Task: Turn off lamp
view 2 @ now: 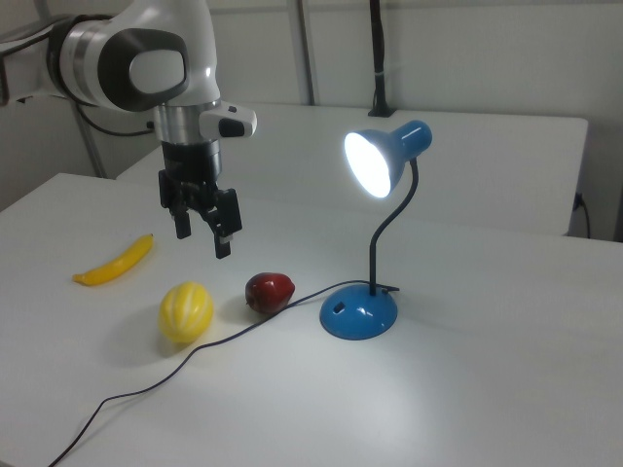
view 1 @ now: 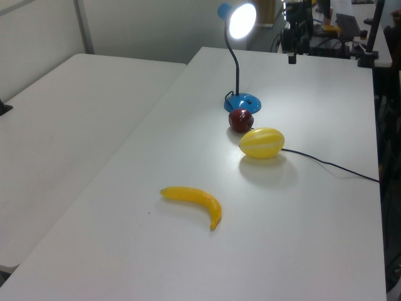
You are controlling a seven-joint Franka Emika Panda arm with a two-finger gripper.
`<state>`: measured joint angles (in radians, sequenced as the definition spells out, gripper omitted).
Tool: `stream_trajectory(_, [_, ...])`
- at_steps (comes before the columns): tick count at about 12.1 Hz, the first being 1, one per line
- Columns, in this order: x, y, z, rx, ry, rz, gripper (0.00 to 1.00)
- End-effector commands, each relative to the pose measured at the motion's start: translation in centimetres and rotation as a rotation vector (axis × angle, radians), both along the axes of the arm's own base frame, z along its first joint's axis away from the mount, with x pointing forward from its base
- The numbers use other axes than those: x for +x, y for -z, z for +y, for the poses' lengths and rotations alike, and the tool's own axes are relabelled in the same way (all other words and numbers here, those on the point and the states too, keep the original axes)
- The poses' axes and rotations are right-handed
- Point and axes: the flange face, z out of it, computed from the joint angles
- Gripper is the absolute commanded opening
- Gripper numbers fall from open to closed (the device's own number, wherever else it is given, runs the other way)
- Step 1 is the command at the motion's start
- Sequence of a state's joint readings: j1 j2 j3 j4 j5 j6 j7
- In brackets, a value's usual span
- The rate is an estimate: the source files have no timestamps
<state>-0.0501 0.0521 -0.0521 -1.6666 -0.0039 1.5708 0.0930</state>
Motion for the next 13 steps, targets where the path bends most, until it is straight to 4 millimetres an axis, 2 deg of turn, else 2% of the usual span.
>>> stream_trajectory(1, [-0.5, 0.3, 0.3, 0.007, -0.023, 0.027, 1.00])
stream_trajectory(8, [-0.5, 0.4, 0.2, 0.006, -0.022, 0.030, 1.00])
stream_trajectory(11, [-0.3, 0.7, -0.6, 0.004, -0.016, 0.025, 1.00])
stream_trajectory(13, [0.5, 1.7, -1.3, -0.003, 0.003, 0.017, 1.00])
